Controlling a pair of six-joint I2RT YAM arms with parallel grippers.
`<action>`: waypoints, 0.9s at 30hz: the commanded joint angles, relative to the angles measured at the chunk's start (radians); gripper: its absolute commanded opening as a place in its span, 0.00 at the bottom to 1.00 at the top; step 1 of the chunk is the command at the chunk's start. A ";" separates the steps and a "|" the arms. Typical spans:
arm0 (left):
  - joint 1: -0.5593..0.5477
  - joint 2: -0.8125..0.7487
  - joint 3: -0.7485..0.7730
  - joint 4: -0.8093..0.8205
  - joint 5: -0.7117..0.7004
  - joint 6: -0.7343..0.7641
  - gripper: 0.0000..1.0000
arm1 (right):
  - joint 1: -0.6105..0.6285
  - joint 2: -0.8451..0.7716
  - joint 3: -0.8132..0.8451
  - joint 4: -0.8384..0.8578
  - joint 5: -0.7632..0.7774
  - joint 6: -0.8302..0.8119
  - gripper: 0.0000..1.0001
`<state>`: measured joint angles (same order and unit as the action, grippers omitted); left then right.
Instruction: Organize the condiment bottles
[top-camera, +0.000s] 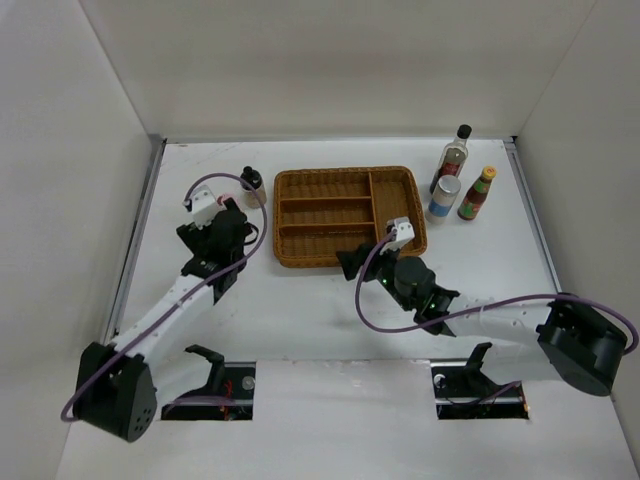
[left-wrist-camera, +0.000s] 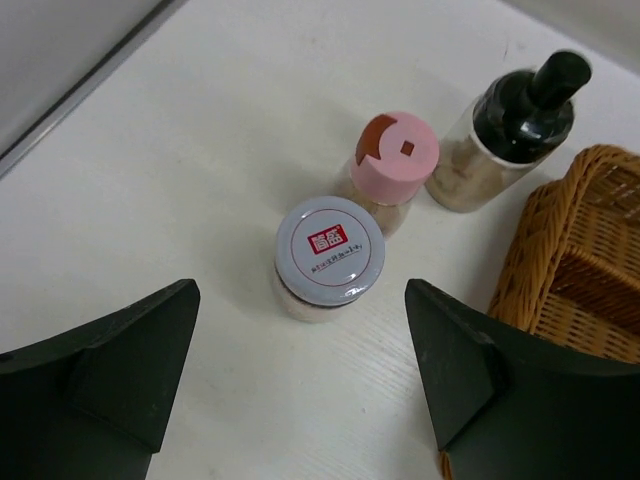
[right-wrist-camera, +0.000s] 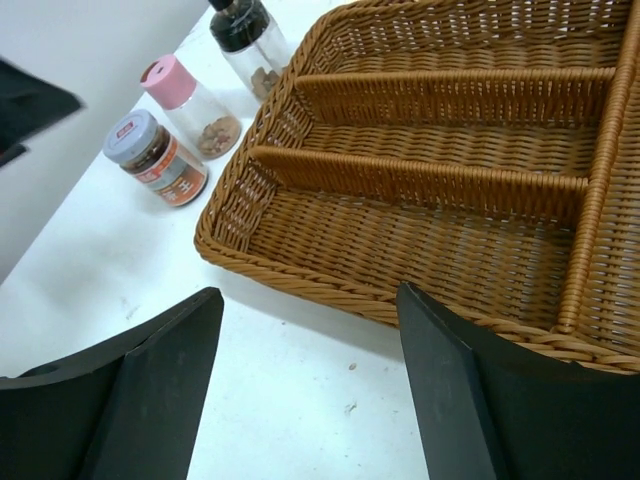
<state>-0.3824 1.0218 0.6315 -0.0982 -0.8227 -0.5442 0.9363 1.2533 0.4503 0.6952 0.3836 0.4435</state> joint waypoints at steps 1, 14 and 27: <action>0.030 0.102 0.066 0.119 0.086 0.029 0.85 | -0.006 0.008 0.034 0.030 -0.018 0.011 0.79; 0.119 0.380 0.112 0.225 0.134 0.040 0.88 | -0.009 0.044 0.054 0.014 -0.037 0.011 0.86; 0.055 0.241 0.044 0.227 0.114 0.041 0.37 | -0.024 0.035 0.051 0.003 -0.034 0.011 0.86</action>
<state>-0.2779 1.4246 0.6838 0.0925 -0.6666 -0.5076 0.9276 1.3048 0.4706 0.6781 0.3576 0.4454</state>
